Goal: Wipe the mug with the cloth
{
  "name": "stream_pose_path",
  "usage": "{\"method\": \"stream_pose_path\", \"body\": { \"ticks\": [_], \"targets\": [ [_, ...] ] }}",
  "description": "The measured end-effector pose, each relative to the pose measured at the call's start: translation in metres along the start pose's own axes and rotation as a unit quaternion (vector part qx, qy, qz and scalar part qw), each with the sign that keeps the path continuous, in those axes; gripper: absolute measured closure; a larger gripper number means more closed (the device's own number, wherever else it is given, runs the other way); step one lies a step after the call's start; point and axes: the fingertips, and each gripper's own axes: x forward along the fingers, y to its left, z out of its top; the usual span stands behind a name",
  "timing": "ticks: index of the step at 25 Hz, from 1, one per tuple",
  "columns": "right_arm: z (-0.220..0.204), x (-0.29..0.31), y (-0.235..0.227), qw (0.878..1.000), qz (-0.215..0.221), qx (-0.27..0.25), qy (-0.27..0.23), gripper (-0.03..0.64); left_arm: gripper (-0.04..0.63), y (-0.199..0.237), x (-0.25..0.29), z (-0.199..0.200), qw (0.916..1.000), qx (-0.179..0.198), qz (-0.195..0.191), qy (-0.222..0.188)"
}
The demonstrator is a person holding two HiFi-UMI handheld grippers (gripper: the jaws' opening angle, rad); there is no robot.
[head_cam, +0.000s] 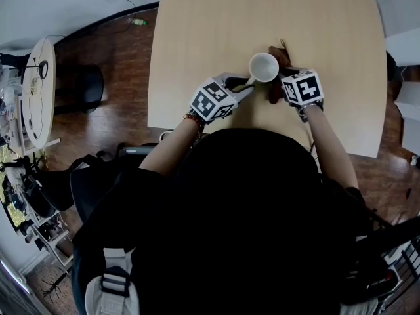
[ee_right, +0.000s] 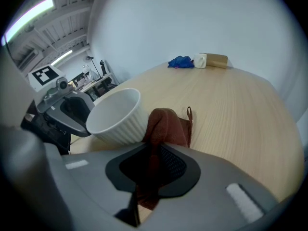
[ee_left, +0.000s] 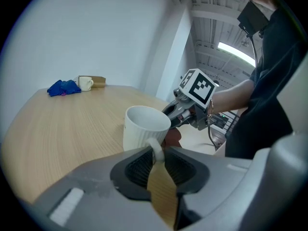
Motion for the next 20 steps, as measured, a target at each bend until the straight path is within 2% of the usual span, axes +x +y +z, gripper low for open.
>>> {"method": "stream_pose_path", "body": {
  "ticks": [4, 9, 13, 20],
  "targets": [
    [0.008, -0.019, 0.008, 0.998, 0.032, 0.039, -0.037, 0.568, 0.514, -0.001, 0.000, -0.001, 0.9999, -0.016, -0.001, -0.006],
    [0.024, -0.053, 0.014, 0.990, 0.070, 0.091, -0.082, 0.568, 0.512, -0.004, 0.003, 0.001, 0.9997, -0.023, -0.001, -0.006],
    [0.027, -0.065, 0.015, 0.989, 0.078, 0.094, -0.085, 0.568, 0.514, -0.003, 0.004, 0.002, 0.9997, -0.025, 0.007, 0.002],
    [0.014, -0.054, 0.021, 0.981, 0.092, 0.146, -0.085, 0.568, 0.511, -0.009, 0.009, 0.001, 0.9994, -0.033, -0.002, 0.008]
  ]
}}
